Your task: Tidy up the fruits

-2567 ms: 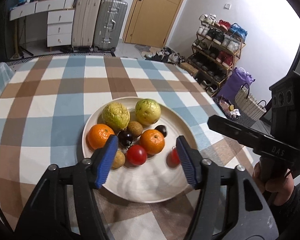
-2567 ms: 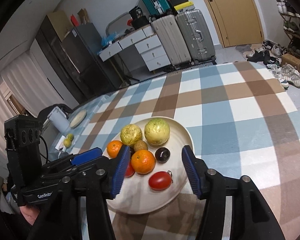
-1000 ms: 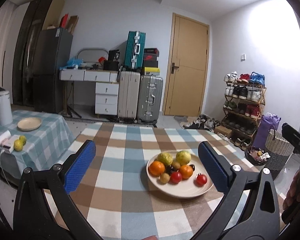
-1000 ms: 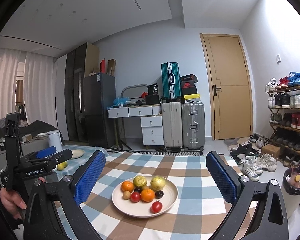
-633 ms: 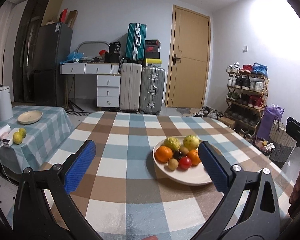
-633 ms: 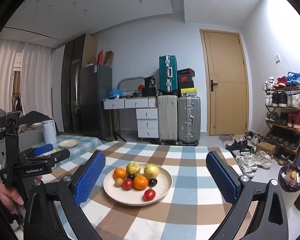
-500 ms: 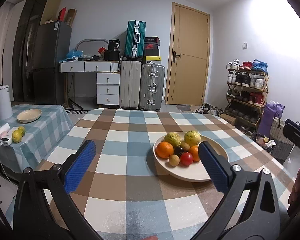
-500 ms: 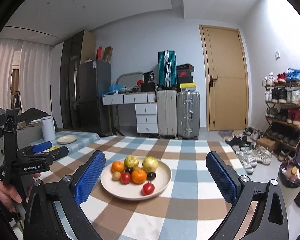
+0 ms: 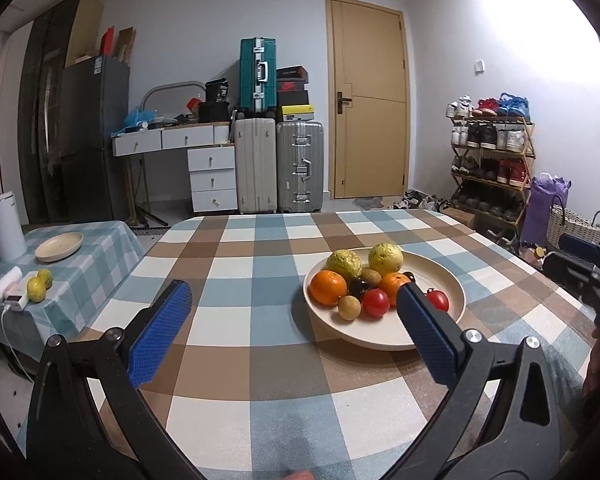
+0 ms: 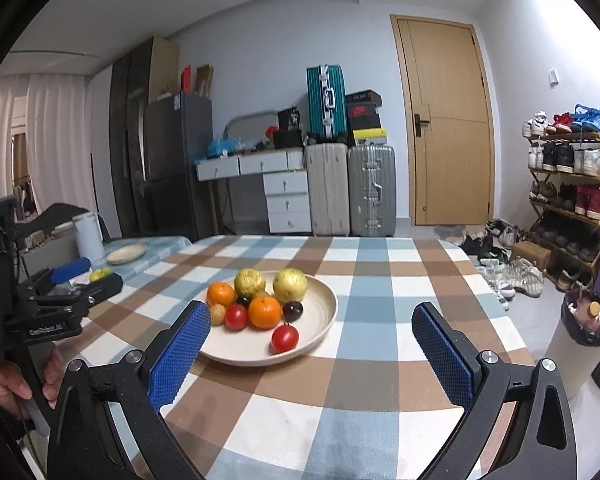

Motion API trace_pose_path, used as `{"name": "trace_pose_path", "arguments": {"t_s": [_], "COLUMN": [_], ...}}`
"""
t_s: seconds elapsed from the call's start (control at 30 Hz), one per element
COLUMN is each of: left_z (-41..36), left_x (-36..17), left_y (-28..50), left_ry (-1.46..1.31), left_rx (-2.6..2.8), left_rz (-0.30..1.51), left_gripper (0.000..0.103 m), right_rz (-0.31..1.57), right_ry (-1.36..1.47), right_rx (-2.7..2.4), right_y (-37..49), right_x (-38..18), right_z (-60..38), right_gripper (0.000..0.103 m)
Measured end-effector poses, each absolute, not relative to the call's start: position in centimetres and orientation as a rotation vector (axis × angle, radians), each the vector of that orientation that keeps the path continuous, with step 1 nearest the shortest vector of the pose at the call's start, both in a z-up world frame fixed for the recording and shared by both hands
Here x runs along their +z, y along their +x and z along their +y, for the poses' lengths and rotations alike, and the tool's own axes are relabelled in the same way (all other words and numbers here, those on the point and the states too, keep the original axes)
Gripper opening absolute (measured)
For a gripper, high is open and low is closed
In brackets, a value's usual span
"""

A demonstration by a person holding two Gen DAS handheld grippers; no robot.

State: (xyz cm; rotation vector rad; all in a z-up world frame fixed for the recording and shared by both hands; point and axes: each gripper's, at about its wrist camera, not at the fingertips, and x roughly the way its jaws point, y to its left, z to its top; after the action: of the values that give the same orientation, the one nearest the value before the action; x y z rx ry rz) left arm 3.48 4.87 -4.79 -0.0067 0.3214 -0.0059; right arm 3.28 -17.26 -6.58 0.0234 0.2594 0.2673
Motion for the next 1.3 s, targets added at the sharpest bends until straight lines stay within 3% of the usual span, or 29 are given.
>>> {"name": "trace_pose_path", "arguments": {"t_s": [1.3], "left_z": [5.0], "left_x": [-4.9], "left_y": [3.2], "left_ry": [-0.012], "left_rx": [0.008], "left_rz": [0.316], "left_gripper": [0.102], "right_rz": [0.25], "right_ry": [-0.035], "right_rx": [0.249], "right_y": [3.1], "right_x": [-6.9], "right_z": [-16.1], "right_gripper": [0.103]}}
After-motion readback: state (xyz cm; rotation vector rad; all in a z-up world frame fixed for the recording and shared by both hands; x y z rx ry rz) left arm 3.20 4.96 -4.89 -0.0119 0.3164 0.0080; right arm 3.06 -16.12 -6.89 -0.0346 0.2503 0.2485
